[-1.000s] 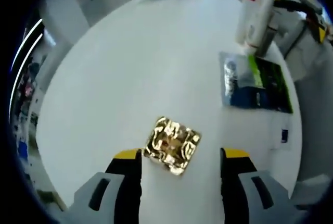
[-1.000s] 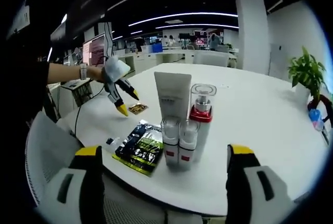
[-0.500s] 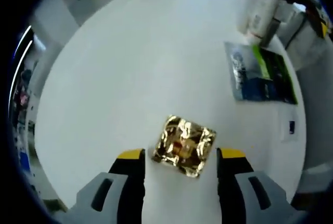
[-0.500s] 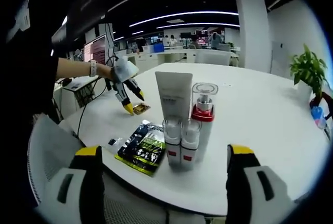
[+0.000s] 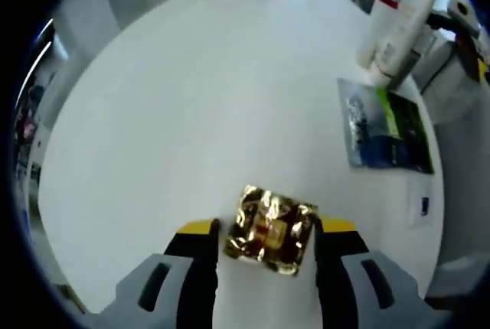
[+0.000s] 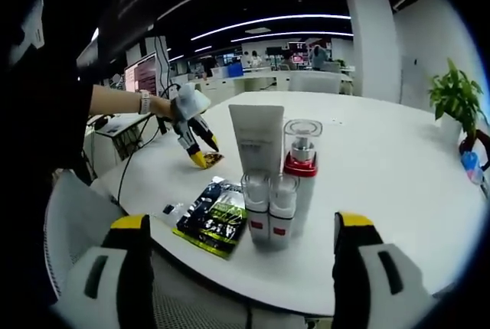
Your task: Arrange the skincare products in the storage area until every visible bottle or jar stands upright without overlapping.
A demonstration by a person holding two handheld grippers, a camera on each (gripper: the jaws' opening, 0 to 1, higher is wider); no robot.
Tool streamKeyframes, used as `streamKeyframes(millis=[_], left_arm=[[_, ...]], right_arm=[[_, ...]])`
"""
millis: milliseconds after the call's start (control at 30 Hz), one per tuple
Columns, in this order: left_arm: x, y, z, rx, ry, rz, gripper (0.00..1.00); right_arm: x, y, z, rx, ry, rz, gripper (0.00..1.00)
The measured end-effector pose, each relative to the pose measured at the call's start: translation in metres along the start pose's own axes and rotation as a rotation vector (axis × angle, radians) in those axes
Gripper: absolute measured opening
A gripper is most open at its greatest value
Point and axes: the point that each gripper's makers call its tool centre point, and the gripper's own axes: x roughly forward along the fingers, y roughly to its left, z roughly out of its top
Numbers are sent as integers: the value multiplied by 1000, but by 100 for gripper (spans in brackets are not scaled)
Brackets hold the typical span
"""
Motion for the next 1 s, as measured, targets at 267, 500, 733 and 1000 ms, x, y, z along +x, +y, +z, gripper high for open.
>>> streamKeyframes(millis=[267, 500, 733, 1000], left_arm=[[-2, 0, -2, -25, 46, 8, 37], [-2, -3, -4, -22, 94, 9, 36], [-3, -9, -7, -31, 123, 13, 36], [-4, -17, -10, -25, 143, 11, 36]], right_arm=[[0, 1, -1, -6, 8, -4, 100], [0, -1, -1, -3, 9, -19, 100], [0, 1, -3, -12, 20, -16, 100], [0, 2, -3, -19, 25, -15, 100]])
